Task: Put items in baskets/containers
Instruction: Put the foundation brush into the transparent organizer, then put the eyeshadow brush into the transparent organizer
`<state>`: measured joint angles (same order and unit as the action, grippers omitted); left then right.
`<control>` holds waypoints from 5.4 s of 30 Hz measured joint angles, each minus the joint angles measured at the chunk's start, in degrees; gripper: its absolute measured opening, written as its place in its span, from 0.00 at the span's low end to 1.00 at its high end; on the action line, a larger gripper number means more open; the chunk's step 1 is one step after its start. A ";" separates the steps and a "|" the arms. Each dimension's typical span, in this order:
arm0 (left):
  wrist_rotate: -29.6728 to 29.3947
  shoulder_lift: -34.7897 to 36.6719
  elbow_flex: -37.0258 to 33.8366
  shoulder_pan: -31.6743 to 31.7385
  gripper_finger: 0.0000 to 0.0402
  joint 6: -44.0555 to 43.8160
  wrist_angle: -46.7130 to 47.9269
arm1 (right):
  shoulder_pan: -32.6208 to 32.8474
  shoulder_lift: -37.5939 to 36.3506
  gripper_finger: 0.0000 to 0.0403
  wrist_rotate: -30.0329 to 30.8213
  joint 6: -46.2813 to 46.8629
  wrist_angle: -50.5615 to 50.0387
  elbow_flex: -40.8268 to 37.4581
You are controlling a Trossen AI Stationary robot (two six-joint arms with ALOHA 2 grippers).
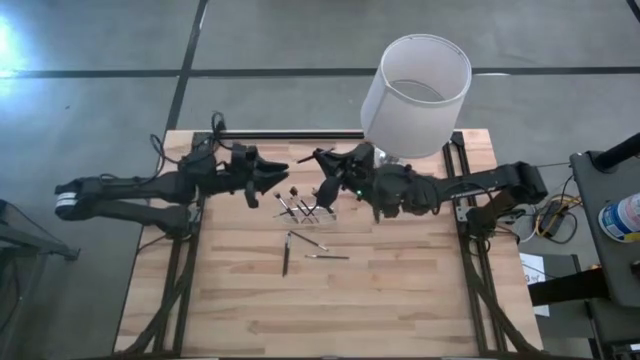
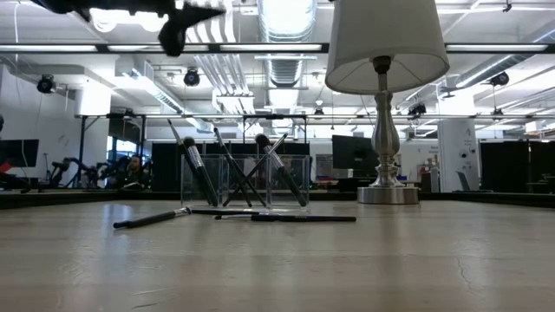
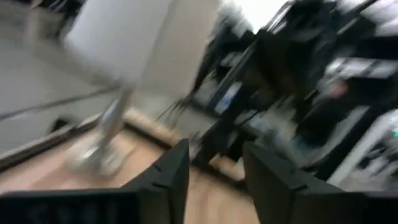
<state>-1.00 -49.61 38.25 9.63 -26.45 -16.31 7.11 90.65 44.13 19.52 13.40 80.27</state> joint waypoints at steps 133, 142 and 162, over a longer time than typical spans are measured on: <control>-11.18 10.10 -5.66 -20.24 0.50 -12.76 42.53 | 5.88 34.63 0.44 -34.42 -4.30 -48.43 13.25; -8.90 9.85 -15.60 -21.06 0.50 -16.75 24.36 | 5.90 37.64 0.29 -37.74 -1.86 -48.82 13.31; -5.44 -5.91 -23.74 -24.06 0.50 -3.50 2.31 | 4.67 38.46 0.03 -36.17 2.39 -47.08 16.57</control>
<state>-6.44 -55.53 14.50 -14.44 -29.95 -13.99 11.78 129.11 7.95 21.91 -33.68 96.84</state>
